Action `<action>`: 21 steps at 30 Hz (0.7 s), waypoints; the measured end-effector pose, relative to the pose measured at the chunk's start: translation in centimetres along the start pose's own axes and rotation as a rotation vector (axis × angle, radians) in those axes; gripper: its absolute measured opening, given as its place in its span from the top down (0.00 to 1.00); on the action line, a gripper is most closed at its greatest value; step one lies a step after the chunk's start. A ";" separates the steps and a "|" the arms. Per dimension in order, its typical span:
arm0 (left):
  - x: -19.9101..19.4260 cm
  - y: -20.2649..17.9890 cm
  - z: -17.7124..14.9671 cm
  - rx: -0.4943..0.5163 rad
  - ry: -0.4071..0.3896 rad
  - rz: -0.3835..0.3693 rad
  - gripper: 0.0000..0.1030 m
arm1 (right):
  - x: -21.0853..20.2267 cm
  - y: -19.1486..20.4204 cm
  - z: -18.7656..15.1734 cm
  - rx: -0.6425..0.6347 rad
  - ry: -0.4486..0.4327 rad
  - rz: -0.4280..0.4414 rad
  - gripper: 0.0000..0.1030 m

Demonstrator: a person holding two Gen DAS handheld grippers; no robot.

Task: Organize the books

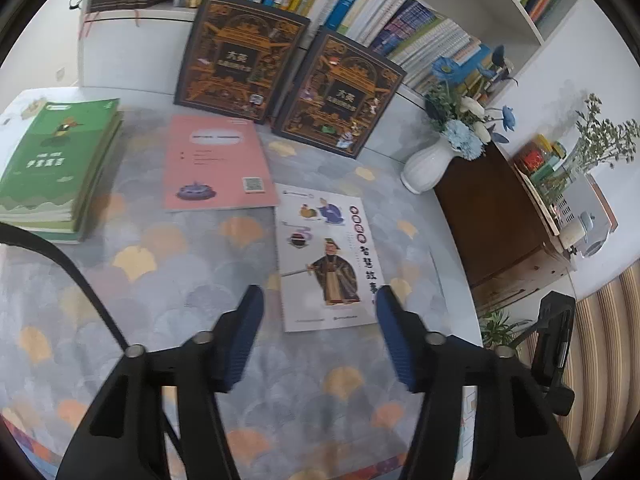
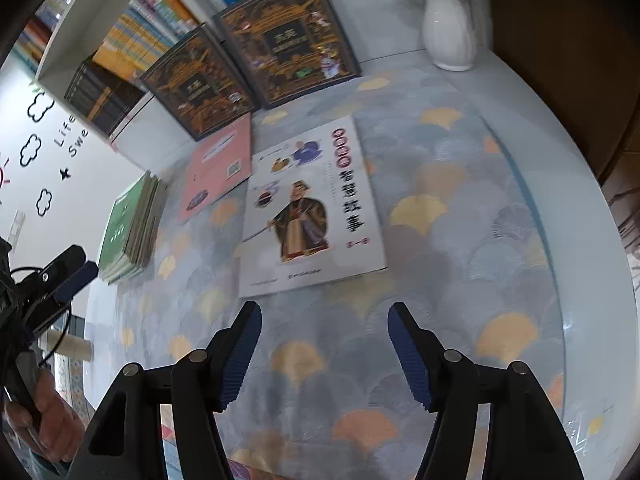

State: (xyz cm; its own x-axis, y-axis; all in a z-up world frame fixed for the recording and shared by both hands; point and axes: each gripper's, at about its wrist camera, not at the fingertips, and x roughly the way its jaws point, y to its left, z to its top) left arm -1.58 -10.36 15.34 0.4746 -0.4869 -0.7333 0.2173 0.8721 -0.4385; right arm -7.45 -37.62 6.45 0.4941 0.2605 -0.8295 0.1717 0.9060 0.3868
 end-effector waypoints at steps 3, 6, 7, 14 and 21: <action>1.2 -1.2 0.1 0.018 0.011 -0.003 0.41 | -0.1 -1.2 0.5 0.016 -0.002 -0.007 0.36; 2.6 -1.7 0.3 0.026 0.026 -0.006 0.41 | 0.1 -2.0 1.3 0.021 0.001 -0.011 0.35; 3.3 -1.7 0.4 0.020 0.038 -0.006 0.41 | 0.3 -2.2 1.7 0.018 0.003 -0.014 0.35; 11.0 -0.3 0.4 -0.005 0.156 0.067 0.35 | 3.5 -2.8 4.9 -0.037 -0.008 -0.059 0.35; 16.5 1.0 -0.2 -0.026 0.240 0.106 0.38 | 8.5 -3.4 8.0 -0.068 0.015 -0.075 0.35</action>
State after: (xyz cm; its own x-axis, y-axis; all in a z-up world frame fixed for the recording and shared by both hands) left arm 6.32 -17.56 2.74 0.2766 -0.3932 -0.8769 0.1541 0.9188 -0.3634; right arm 2.97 -41.13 1.29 0.4687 0.1956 -0.8614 0.1491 0.9437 0.2954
